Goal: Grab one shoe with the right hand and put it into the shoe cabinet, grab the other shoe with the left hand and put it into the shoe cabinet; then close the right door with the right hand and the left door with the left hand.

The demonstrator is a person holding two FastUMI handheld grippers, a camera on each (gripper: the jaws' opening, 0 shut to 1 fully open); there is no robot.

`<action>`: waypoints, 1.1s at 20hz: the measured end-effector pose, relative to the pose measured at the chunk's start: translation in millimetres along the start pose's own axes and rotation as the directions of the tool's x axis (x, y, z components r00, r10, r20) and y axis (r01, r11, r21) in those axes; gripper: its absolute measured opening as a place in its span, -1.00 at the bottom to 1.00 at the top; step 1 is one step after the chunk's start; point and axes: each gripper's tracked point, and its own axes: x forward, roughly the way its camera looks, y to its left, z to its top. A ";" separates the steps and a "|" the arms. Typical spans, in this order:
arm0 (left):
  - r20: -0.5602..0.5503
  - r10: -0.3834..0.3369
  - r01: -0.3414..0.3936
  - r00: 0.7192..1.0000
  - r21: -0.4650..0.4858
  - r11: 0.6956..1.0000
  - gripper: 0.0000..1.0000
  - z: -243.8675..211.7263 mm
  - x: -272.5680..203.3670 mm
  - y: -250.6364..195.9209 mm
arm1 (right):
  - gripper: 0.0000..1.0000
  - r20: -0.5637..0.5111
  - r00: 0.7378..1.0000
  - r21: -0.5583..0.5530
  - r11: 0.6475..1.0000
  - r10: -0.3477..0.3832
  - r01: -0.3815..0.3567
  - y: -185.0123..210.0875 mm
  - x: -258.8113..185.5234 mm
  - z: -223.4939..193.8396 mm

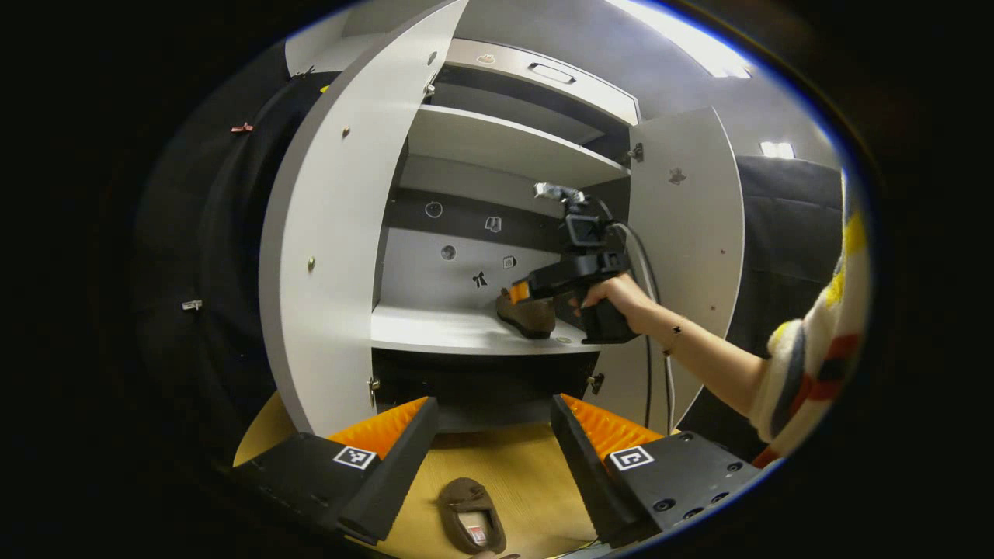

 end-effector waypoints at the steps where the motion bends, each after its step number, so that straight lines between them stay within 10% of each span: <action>1: -0.013 -0.002 0.002 1.000 0.003 1.000 0.86 -14.3 -0.7 1.9 | 0.96 0.046 0.999 -0.007 1.000 -0.024 0.024 -5.5 -22.2 7.6; 12: -0.254 0.066 -0.053 0.965 0.058 0.997 0.83 -203.9 13.8 37.3 | 0.96 0.238 0.965 0.025 0.994 -0.111 0.108 -21.4 -229.0 10.2; 22: -0.441 0.148 -0.191 0.885 -0.054 0.980 0.51 -304.1 51.3 78.0 | 0.96 0.235 0.968 0.029 0.996 -0.091 0.087 -26.4 -250.9 -4.7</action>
